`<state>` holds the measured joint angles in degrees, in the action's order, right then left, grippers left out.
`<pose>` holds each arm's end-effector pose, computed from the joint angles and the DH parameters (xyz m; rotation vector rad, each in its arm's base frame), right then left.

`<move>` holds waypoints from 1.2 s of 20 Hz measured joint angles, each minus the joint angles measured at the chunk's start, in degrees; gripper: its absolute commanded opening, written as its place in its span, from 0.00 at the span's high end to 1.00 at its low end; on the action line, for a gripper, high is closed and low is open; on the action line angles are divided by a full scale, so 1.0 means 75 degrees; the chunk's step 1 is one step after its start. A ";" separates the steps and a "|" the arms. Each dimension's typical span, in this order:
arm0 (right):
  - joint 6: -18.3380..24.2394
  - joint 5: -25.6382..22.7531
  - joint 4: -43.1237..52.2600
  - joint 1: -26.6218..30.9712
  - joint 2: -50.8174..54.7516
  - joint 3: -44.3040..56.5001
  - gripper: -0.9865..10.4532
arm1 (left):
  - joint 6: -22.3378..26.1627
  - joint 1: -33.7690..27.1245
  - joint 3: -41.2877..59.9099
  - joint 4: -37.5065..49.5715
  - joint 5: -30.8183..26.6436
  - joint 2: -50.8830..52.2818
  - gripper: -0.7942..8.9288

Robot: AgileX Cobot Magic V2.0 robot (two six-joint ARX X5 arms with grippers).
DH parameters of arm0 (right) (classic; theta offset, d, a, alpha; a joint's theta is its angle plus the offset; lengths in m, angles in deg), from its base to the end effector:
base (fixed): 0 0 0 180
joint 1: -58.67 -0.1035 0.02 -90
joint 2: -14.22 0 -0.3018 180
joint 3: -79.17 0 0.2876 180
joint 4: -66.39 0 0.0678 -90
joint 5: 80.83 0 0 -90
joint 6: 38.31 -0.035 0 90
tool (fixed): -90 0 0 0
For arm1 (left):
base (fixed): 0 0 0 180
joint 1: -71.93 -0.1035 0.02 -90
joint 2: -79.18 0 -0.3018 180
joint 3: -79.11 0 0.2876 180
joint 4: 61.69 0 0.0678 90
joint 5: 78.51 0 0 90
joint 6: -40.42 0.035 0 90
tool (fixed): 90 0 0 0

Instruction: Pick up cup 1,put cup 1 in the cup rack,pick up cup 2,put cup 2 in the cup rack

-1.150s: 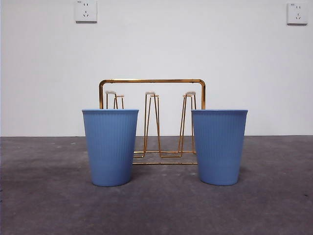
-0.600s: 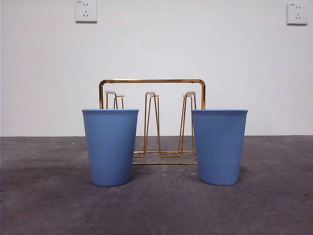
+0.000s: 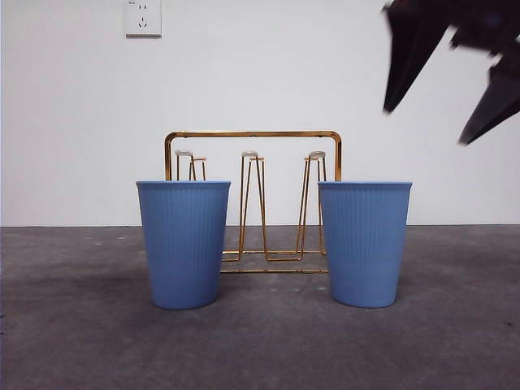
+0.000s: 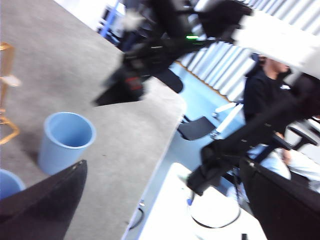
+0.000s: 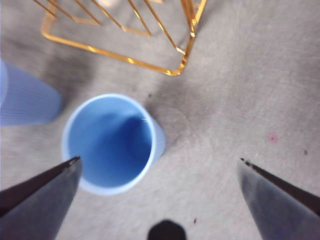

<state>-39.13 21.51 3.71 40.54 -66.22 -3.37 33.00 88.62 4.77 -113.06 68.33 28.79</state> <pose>0.2898 0.1028 0.3228 -0.0413 1.0709 0.4732 0.1521 -0.0762 0.4127 -0.2852 0.5631 -1.2267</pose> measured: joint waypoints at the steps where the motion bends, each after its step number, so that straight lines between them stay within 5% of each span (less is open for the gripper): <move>1: -0.0006 -0.0143 -0.0006 -0.0134 -0.0289 -0.0137 0.47 | -0.0052 0.0064 0.0000 0.0015 0.0020 -0.0058 0.18; 11: -0.0137 -0.0673 0.0114 -0.0673 -0.2092 -0.0504 0.53 | -0.0522 0.0329 0.0000 0.0845 0.0047 -0.0149 0.18; 14: -0.0189 -0.0679 0.0131 -0.0705 -0.2346 -0.0504 0.82 | -0.0717 0.0329 0.0000 0.1032 0.0047 -0.0149 0.18; 16: -0.0192 -0.0679 0.0137 -0.0714 -0.2393 -0.0504 0.93 | -0.0766 0.0329 0.0000 0.1032 0.0047 -0.0152 0.18; 24: 0.0064 -0.0662 0.0076 -0.0723 -0.2168 -0.0504 0.92 | -0.1052 0.0329 0.0000 0.1434 0.0015 -0.0152 0.18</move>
<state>-38.65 16.55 4.28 35.12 -82.48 -7.15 25.11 91.08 4.77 -102.31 68.43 27.66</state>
